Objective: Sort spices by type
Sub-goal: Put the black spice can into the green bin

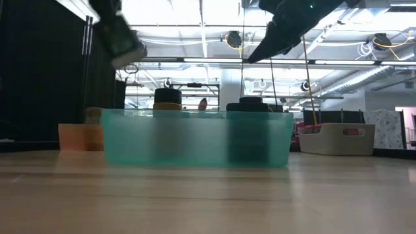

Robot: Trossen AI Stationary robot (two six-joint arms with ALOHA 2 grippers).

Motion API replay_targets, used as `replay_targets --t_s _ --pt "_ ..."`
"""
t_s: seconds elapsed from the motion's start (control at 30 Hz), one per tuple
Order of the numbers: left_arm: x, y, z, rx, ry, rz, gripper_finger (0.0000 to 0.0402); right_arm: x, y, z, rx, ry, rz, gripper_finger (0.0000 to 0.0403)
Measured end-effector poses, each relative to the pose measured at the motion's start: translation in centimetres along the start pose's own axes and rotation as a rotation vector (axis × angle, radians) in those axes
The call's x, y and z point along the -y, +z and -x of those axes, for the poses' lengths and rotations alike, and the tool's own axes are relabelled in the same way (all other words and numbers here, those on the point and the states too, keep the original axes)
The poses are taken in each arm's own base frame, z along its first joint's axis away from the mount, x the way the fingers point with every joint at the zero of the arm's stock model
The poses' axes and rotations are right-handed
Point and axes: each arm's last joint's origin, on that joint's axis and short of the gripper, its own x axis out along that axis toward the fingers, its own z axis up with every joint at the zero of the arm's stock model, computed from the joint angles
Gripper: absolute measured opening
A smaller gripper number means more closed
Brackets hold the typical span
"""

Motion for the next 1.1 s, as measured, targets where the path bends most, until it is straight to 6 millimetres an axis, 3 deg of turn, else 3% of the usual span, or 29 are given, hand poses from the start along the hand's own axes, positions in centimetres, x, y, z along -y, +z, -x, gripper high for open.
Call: replay_targets --t_s 0.13,0.3,0.47,0.63,0.87,1.1 --pt "2.5 1.4 1.3 0.045 -0.040 -0.110 0.0147 -0.3 -0.4 0.1 -0.035 0.007 -0.031 0.0000" --pt "6.0 1.6 1.7 0.161 0.032 -0.460 0.0147 -1.3 -0.3 1.0 -0.020 0.043 -0.034 0.0000" --pt "9.0 1.3 1.2 0.221 0.264 -0.894 0.0147 -3.4 0.3 2.6 0.055 0.125 0.000 0.0000" --pt "11.2 2.1 0.2 0.270 0.526 -1.090 0.0147 -5.4 1.2 3.6 0.178 0.207 0.002 0.0000" --pt "12.7 3.2 -1.2 0.299 0.640 -1.108 0.0147 -5.9 2.5 4.2 0.311 0.219 -0.012 0.0007" --pt "12.3 5.4 -1.3 0.446 0.608 -0.859 0.0147 -5.8 2.6 4.3 0.339 0.090 0.000 0.0075"
